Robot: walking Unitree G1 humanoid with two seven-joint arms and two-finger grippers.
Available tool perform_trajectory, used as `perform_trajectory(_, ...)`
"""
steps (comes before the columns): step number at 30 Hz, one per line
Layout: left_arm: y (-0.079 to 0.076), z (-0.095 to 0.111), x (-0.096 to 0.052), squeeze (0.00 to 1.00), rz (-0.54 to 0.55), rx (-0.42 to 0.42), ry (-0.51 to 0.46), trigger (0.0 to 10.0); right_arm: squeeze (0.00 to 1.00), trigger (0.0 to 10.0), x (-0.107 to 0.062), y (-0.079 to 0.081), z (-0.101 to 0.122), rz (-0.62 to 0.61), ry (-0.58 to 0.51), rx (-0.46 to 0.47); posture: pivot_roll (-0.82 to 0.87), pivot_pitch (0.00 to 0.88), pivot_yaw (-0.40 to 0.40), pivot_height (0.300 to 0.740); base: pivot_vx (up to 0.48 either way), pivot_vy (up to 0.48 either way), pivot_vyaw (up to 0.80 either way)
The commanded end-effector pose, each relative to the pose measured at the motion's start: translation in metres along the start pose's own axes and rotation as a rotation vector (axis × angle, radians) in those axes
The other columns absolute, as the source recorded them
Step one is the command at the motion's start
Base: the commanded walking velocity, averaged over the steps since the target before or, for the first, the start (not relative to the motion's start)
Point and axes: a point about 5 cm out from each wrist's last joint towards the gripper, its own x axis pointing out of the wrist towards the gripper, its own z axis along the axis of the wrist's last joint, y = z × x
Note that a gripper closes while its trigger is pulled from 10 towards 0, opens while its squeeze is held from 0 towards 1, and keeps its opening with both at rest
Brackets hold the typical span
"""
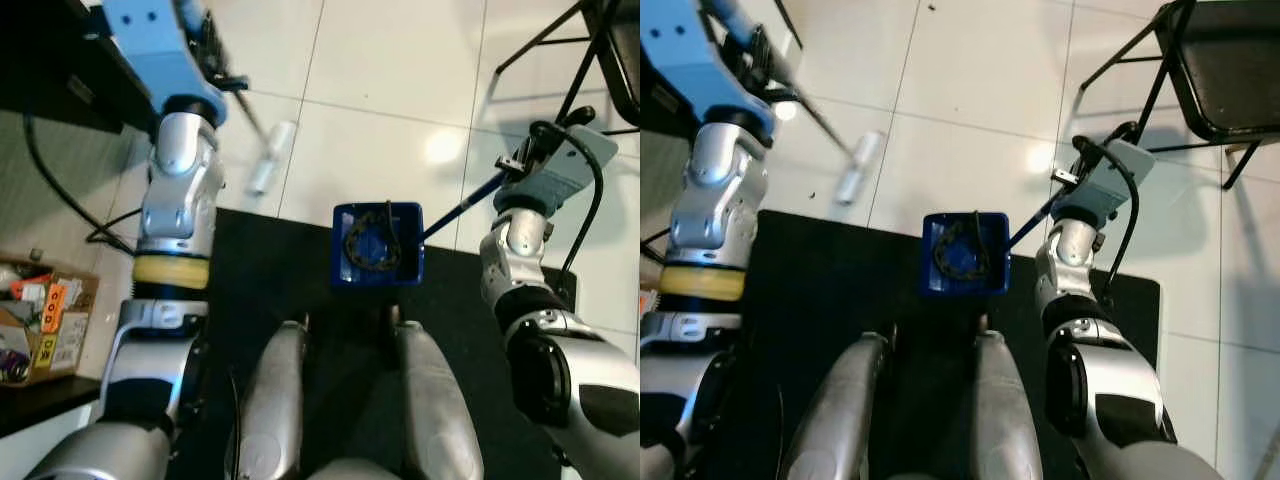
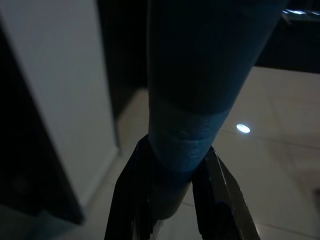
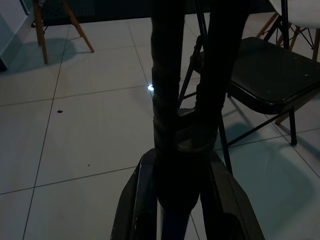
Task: Sweep floor
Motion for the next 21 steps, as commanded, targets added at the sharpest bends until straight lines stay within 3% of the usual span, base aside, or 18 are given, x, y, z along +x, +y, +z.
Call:
perform_trajectory(1,0.007,0.001,-0.005,0.00,-0.031,0.061,-0.059,10.0,0.00,10.0,-0.009,-0.013,-0.017,-0.032,0.076,-0.017,0.08,0.291,-0.021,0.740,0.000,0.000,0.00)
perform_trajectory(4,0.018,-0.023,-0.019,0.00,-0.112,0.223,-0.034,10.0,0.00,10.0,-0.005,-0.018,-0.013,-0.026,0.068,0.021,0.08,0.267,-0.027,0.740,0.000,0.000,0.00)
perform_trajectory(6,0.020,-0.027,-0.022,0.00,-0.124,0.243,-0.028,10.0,0.00,10.0,-0.004,-0.018,-0.012,-0.025,0.066,0.027,0.08,0.267,-0.027,0.740,0.000,0.000,0.00)
perform_trajectory(8,0.028,-0.049,-0.034,0.00,-0.143,0.293,0.042,10.0,0.00,10.0,-0.001,-0.022,-0.009,-0.025,0.055,0.072,0.07,0.226,-0.028,0.740,0.000,0.000,0.00)
perform_trajectory(9,0.036,-0.061,-0.041,0.00,-0.124,0.296,0.094,10.0,0.00,10.0,0.003,-0.025,-0.004,-0.027,0.038,0.101,0.07,0.212,-0.027,0.740,0.000,0.000,0.00)
perform_trajectory(12,0.047,-0.072,-0.049,0.00,-0.089,0.288,0.151,10.0,0.00,10.0,0.006,-0.028,0.001,-0.033,0.018,0.136,0.07,0.189,-0.022,0.740,0.000,0.000,0.00)
perform_trajectory(15,0.075,-0.089,-0.067,0.00,0.044,0.252,0.245,10.0,0.00,10.0,0.015,-0.038,0.013,-0.066,-0.032,0.219,0.06,0.143,-0.013,0.740,0.000,0.000,0.00)
perform_trajectory(21,0.095,-0.104,-0.091,0.00,0.117,0.301,0.285,10.0,0.00,10.0,0.016,-0.056,0.014,-0.140,-0.047,0.275,0.06,0.097,-0.005,0.740,0.000,0.000,0.00)
